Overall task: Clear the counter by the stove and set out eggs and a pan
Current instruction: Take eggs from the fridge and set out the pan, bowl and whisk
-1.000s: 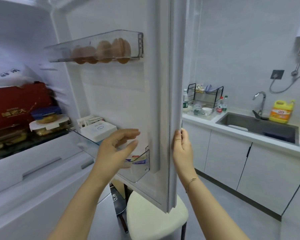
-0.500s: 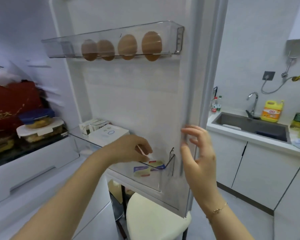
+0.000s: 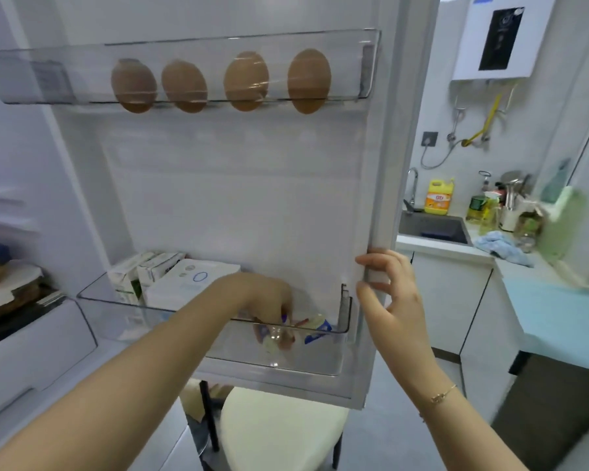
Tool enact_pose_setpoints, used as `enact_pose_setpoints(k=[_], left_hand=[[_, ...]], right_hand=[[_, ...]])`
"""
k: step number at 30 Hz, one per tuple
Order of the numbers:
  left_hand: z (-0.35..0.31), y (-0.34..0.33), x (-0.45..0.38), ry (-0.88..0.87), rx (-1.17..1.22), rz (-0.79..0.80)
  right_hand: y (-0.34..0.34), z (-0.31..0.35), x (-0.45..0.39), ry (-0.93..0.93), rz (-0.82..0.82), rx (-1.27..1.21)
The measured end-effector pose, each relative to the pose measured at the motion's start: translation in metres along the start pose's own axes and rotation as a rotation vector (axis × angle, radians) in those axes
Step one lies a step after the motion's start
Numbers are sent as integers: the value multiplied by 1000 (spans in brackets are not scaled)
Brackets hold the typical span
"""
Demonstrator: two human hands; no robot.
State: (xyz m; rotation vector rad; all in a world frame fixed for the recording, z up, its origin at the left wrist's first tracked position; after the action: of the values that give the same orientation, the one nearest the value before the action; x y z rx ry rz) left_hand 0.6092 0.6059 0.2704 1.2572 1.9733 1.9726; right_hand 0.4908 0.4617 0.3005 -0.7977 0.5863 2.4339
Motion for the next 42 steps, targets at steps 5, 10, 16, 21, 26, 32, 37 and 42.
enact_pose_setpoints(k=[5,10,16,21,26,32,37,42], left_hand=[[-13,23,-7,-289,413,-200],[-28,-4,-32,-155,216,-179],[-27,-8,-36,97,97,-50],[-30,-3,-31,94,149,-32],[-32,-2,-30,89,167,-35],[-49,-7,-33,18,132,3],[-58,-3,-29,-89,222,6],[-42,16,-10,-80,562,-87]], right_hand=[[-2,-7,3,-73,11,-7],[-1,-11,-2,-81,17,-4],[5,-15,-16,-69,6,-9],[6,-14,-27,-15,27,-21],[12,-8,-38,64,18,-19],[11,-2,-45,84,-11,-78],[15,6,-49,106,-45,-102],[19,18,-51,146,-23,-62]])
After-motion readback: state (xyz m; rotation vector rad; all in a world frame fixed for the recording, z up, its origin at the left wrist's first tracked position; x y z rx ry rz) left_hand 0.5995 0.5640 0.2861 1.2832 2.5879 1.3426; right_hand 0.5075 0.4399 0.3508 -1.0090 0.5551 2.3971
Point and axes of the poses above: each hand's wrist, its own x-axis away from the middle knuckle, its own y-axis out of the back of the hand, z = x × y, the point moved 6 cm from there along -x, towards the middle knuckle, and after that the axes turned 3 degrees about x, right-handed, at the moved point
